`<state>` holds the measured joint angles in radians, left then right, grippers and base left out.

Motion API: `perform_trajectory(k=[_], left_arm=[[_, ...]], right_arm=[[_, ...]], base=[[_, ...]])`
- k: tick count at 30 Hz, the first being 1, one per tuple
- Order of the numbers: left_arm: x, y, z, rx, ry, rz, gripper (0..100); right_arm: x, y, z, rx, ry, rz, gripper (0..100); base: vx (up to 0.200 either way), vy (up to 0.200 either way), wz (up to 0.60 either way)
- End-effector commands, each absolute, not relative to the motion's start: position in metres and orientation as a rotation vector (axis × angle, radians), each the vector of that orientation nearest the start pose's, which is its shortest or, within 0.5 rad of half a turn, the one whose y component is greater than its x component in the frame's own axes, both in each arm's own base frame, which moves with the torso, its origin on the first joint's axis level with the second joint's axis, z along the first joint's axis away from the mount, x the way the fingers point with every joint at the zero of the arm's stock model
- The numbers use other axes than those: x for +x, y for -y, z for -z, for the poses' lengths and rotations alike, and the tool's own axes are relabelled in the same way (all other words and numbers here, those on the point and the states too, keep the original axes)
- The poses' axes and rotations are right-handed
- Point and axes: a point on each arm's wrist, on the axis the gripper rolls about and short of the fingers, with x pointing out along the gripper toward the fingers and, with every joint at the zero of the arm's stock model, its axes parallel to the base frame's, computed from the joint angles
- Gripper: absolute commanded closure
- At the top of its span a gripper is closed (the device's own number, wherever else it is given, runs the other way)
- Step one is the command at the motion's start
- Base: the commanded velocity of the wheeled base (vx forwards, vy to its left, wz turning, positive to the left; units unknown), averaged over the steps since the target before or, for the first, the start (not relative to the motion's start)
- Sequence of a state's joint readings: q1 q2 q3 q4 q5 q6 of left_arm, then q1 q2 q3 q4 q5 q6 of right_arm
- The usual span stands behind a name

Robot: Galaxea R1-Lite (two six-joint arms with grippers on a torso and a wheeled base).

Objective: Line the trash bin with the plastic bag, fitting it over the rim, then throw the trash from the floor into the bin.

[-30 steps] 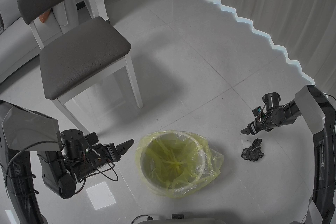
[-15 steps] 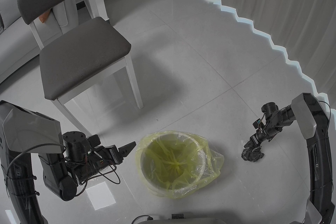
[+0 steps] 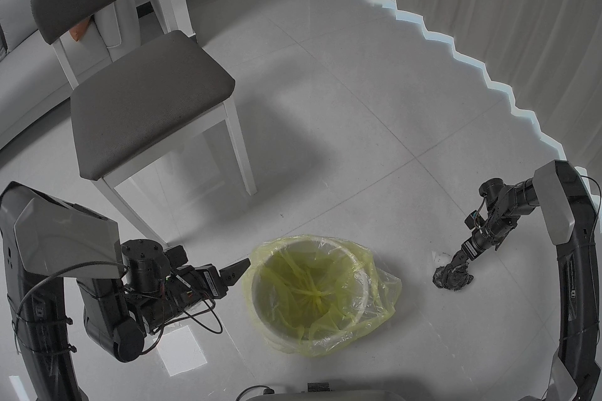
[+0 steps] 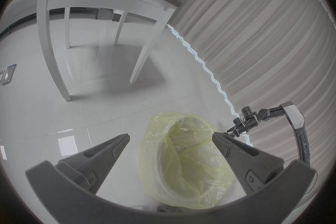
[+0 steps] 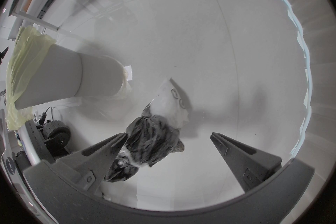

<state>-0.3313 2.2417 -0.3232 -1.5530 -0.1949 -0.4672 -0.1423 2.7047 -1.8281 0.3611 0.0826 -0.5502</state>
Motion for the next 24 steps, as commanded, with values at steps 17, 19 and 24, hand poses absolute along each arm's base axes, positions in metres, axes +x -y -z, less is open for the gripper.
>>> perform_trajectory(k=[17,19,24], left_arm=[[0.278,0.102,-0.009,-0.424,-0.464,0.434,0],[0.278,0.102,-0.010,-0.424,-0.460,0.434,0],[0.279,0.102,-0.010,-0.424,-0.457,0.435,0]], right_arm=[[0.469,0.051,0.050,-0.338,-1.305,-0.344,100],[0.469,0.050,0.050,-0.338,-1.305,-0.343,100],[0.469,0.050,0.051,-0.337,-1.309,-0.341,100]], base=[[0.000,0.000,0.00],[0.000,0.000,0.00],[0.000,0.000,0.00]])
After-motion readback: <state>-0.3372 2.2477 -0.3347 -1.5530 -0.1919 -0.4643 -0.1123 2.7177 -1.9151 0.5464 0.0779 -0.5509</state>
